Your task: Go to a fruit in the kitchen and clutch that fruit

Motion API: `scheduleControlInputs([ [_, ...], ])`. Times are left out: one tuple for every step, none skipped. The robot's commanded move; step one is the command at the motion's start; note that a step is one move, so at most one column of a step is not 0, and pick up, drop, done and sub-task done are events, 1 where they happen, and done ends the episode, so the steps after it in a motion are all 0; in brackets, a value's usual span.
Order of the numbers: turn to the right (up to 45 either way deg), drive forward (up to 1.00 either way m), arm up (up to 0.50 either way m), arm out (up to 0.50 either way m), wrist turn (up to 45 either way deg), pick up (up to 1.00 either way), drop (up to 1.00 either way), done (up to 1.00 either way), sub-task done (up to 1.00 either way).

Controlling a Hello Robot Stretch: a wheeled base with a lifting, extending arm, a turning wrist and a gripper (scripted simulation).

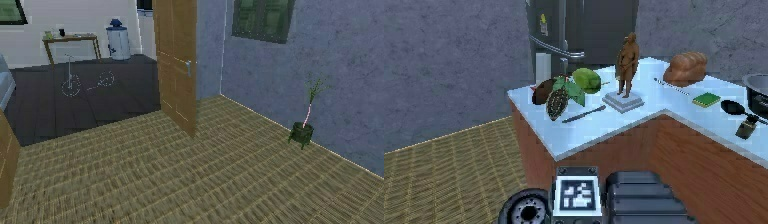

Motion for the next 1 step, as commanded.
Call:
scheduleControlInputs([
  [0.0, 0.00, 0.00, 0.44, 0.0, 0.00, 0.00, 0.00, 0.00],
])
